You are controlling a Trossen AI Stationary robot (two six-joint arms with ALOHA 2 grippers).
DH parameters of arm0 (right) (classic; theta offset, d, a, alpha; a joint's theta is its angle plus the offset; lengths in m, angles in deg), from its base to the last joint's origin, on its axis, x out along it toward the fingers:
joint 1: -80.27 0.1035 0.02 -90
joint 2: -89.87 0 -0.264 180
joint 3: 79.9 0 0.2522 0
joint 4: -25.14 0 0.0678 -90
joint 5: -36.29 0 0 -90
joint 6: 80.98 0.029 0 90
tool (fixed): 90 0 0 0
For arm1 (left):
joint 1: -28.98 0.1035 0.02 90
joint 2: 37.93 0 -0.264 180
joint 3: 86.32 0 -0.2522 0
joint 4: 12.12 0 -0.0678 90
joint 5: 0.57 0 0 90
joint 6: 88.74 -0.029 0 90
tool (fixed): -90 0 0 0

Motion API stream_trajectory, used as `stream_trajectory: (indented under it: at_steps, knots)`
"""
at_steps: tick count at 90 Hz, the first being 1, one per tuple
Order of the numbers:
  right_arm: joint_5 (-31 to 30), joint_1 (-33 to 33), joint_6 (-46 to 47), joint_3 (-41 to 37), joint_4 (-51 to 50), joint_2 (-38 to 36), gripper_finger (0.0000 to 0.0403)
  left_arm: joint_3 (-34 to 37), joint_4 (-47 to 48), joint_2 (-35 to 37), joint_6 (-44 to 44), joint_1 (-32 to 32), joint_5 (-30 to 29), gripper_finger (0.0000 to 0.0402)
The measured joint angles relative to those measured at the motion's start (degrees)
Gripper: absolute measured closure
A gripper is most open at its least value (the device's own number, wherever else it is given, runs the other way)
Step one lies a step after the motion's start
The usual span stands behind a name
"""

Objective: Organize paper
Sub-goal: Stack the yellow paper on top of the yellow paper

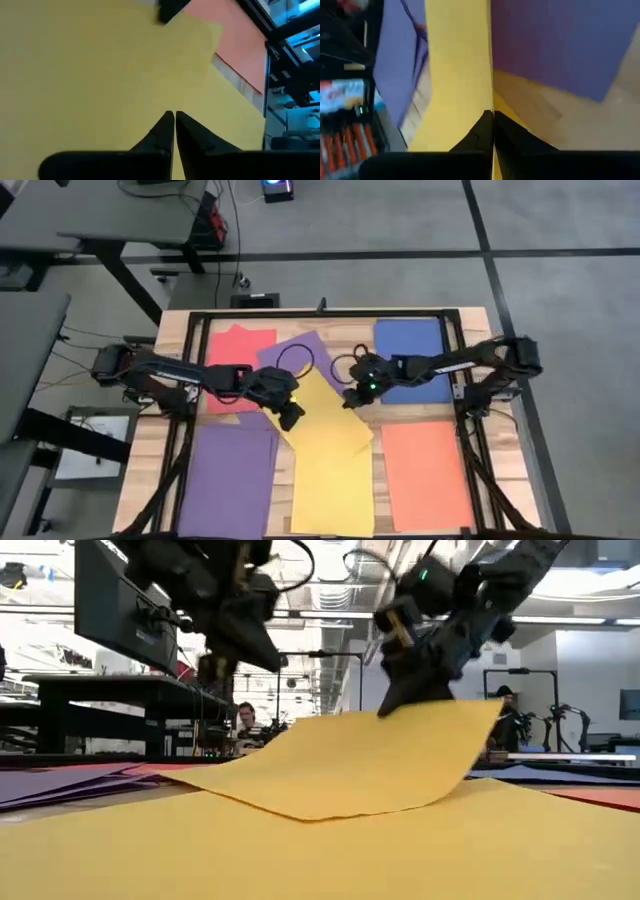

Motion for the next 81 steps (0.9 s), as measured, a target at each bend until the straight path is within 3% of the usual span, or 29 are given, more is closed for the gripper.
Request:
stream_trajectory:
  at_steps: [13, 28, 65, 81]
  knots:
    - [-5.55, 5.08, 4.97, 0.04, -2.89, -2.87, 0.0403, 0.00, 7.97, 6.05, 4.48, -2.60, -3.99, 0.0402]
    - [-12.18, 14.16, 15.49, 0.02, -1.83, -3.12, 0.0403, 0.03, 11.83, 10.01, 6.60, -4.90, -4.36, 0.0402]
    - [-46.33, 36.72, 55.90, 0.02, -5.18, -3.10, 0.0403, 0.07, 13.01, 11.69, 4.12, -9.61, -3.94, 0.0402]
    - [-49.51, 42.71, 63.61, 0.00, -9.24, -3.08, 0.0403, 0.07, 13.01, 11.67, 0.63, -11.26, -3.76, 0.0402]
